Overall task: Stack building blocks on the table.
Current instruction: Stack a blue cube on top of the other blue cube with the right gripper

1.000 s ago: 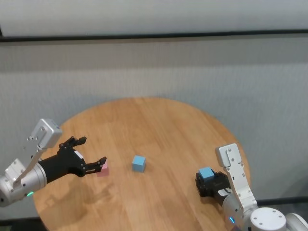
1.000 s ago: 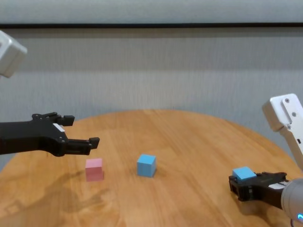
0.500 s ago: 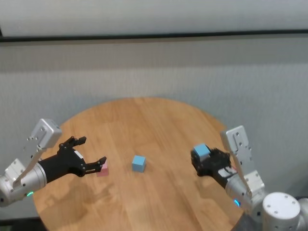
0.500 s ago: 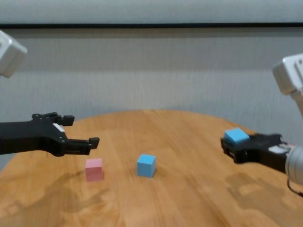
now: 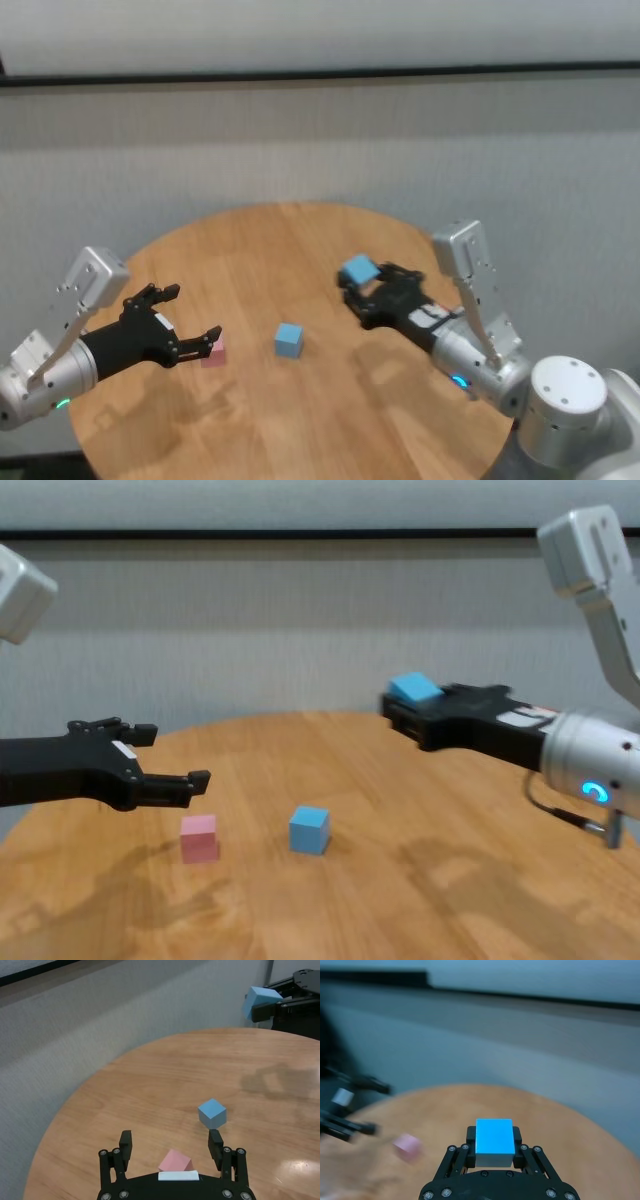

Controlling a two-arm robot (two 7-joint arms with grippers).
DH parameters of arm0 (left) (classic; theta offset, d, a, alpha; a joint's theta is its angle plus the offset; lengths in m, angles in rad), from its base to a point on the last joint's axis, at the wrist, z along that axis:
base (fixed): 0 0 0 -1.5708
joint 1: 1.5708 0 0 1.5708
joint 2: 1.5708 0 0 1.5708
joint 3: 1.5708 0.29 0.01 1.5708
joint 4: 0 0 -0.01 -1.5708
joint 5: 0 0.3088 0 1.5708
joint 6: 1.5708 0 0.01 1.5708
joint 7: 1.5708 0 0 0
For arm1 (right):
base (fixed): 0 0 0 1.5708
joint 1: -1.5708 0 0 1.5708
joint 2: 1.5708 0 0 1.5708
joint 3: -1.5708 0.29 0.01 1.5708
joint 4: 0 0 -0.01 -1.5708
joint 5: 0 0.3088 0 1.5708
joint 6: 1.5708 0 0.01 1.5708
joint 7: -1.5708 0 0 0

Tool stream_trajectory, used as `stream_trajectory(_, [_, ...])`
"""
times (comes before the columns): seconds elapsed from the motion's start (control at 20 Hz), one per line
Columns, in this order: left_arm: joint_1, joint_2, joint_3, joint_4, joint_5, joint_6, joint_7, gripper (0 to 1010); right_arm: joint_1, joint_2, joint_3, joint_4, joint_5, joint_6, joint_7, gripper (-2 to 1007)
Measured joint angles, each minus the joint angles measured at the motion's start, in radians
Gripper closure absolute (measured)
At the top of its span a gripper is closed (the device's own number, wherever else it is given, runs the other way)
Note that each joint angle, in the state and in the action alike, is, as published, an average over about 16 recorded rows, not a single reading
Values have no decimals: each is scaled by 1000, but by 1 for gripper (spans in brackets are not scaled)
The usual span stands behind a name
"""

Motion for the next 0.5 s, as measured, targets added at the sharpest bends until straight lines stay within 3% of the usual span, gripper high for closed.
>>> stream_trajectory(0.3, [0, 0, 0, 0, 0, 0, 0, 10, 86, -23, -31, 138, 72, -89, 116, 635])
stream_trajectory(0.5, [0, 0, 0, 0, 0, 0, 0, 10, 130, -32, -48, 223, 107, -131, 175, 635])
